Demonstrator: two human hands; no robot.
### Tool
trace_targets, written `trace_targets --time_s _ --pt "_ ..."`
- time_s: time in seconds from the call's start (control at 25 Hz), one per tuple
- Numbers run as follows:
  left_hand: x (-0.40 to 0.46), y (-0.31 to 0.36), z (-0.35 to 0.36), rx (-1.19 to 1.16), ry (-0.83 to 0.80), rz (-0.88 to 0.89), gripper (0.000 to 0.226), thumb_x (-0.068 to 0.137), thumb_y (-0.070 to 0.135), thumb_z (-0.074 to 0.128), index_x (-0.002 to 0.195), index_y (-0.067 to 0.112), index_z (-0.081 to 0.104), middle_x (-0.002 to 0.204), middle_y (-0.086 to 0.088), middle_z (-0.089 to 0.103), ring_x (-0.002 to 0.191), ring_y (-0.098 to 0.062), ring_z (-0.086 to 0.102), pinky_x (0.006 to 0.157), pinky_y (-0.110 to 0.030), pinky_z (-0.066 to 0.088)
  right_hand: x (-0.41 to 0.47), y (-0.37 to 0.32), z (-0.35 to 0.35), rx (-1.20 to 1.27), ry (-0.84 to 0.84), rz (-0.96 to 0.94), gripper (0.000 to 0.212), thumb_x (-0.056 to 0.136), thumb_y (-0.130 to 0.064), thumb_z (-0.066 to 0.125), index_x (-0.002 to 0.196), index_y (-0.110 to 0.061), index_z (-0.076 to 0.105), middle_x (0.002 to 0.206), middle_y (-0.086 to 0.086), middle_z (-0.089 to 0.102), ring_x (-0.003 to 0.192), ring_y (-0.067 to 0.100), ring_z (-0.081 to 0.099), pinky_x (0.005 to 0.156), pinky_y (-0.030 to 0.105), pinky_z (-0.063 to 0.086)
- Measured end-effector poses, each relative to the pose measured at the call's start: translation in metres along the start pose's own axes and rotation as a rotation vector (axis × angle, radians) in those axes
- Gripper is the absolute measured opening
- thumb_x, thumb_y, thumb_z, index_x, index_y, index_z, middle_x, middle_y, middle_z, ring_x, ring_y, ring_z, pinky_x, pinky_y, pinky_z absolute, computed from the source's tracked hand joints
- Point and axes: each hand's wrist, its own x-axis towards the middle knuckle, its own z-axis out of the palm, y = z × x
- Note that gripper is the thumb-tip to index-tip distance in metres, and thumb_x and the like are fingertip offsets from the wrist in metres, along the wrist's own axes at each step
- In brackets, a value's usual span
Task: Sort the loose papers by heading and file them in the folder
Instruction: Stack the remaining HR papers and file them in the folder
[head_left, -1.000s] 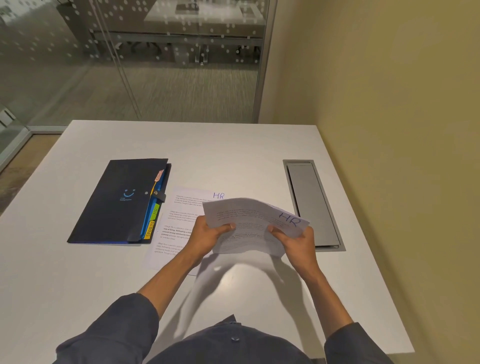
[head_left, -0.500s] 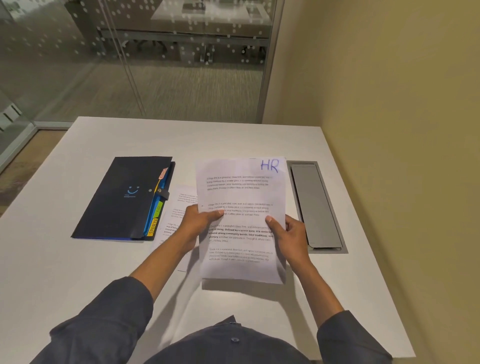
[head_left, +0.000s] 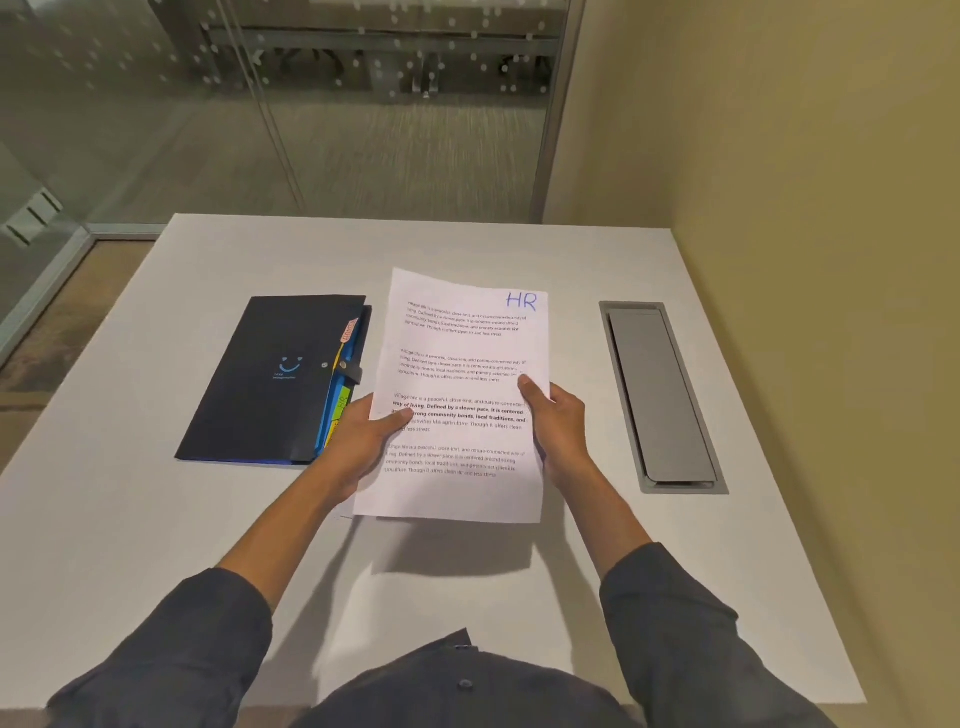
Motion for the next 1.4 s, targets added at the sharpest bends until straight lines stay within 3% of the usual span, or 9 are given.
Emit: trace_targets --time_s 0.12,0.24,0.32,0.44,0.56,0.92,1.16,1.28,1.4 --pt "-0.002 0.0 -0.029 0.028 0.067 0.014 0.024 0.095 0.006 0.057 0.116 0.017 0.062 0.101 0.003 0.073 0.09 -0.018 0.072 0.073 -0.031 0.057 0.005 0.015 0.012 -0.004 0.051 0.115 0.034 0.099 -0.041 0.053 0.093 -0.01 0.067 0.081 0.001 0.072 0.067 0.016 0.065 0.055 0.021 0.049" --pt "-0.002 -0.005 -0.061 0.03 0.127 -0.004 0.023 0.094 0.005 0.058 0.113 0.018 0.063 0.103 0.001 0.073 0.092 -0.022 0.071 0.076 -0.036 0.056 0.017 0.053 0.022 -0.395 0.096 0.162 0.04 0.085 -0.054 0.059 0.092 -0.014 0.063 0.093 0.003 0.067 0.087 0.026 0.064 0.074 0.031 0.051" --pt "-0.004 -0.008 -0.079 0.034 0.151 -0.02 0.024 0.094 0.006 0.058 0.113 0.019 0.063 0.105 0.0 0.073 0.094 -0.023 0.071 0.079 -0.039 0.055 0.017 0.081 0.034 -0.765 0.044 0.21 0.061 0.072 -0.061 0.052 0.109 -0.014 0.06 0.112 0.004 0.059 0.106 0.03 0.058 0.083 0.034 0.04" --pt "-0.006 -0.01 -0.105 0.023 0.165 -0.018 0.028 0.094 0.005 0.057 0.119 0.015 0.062 0.108 -0.001 0.072 0.095 -0.022 0.07 0.081 -0.038 0.054 0.011 0.109 0.059 -1.163 0.105 0.159 0.068 0.08 -0.066 0.048 0.121 -0.012 0.053 0.122 0.004 0.051 0.115 0.029 0.052 0.088 0.039 0.037" --pt "-0.008 -0.01 -0.126 0.013 0.175 -0.017 0.029 0.094 0.003 0.056 0.12 0.016 0.061 0.108 0.001 0.072 0.095 -0.019 0.07 0.078 -0.035 0.054 0.002 0.123 0.085 -1.336 0.169 0.049 0.061 0.087 -0.06 0.046 0.122 -0.01 0.05 0.122 0.006 0.05 0.115 0.024 0.05 0.09 0.037 0.039" --pt "-0.005 -0.015 -0.165 -0.002 0.17 -0.04 0.03 0.094 0.003 0.056 0.12 0.015 0.063 0.111 -0.003 0.072 0.097 -0.023 0.071 0.079 -0.037 0.055 0.01 0.14 0.116 -1.29 0.28 0.129 0.078 0.069 -0.066 0.068 0.118 -0.01 0.046 0.119 0.005 0.049 0.114 0.025 0.046 0.09 0.039 0.038" --pt "-0.007 -0.02 -0.153 -0.01 0.183 -0.04 0.024 0.094 0.006 0.058 0.108 0.023 0.066 0.105 0.0 0.074 0.093 -0.023 0.071 0.077 -0.038 0.055 0.01 0.136 0.113 -1.229 0.183 0.19 0.049 0.085 -0.045 0.058 0.121 -0.013 0.049 0.125 0.007 0.047 0.12 0.028 0.045 0.097 0.041 0.039" --pt "-0.01 -0.023 -0.146 0.007 0.181 -0.035 0.024 0.094 0.007 0.058 0.11 0.025 0.065 0.105 0.001 0.074 0.095 -0.023 0.071 0.078 -0.039 0.055 0.012 0.131 0.101 -0.954 0.113 0.175 0.034 0.086 -0.033 0.06 0.113 -0.014 0.055 0.115 0.003 0.059 0.103 0.027 0.057 0.083 0.035 0.048" --pt "-0.009 -0.024 -0.138 0.013 0.177 -0.023 0.025 0.094 0.008 0.057 0.112 0.024 0.064 0.105 0.003 0.073 0.094 -0.02 0.071 0.081 -0.04 0.055 0.01 0.109 0.08 -0.791 0.114 0.117 0.031 0.092 -0.019 0.057 0.122 -0.011 0.054 0.113 0.004 0.063 0.097 0.029 0.06 0.073 0.027 0.04"
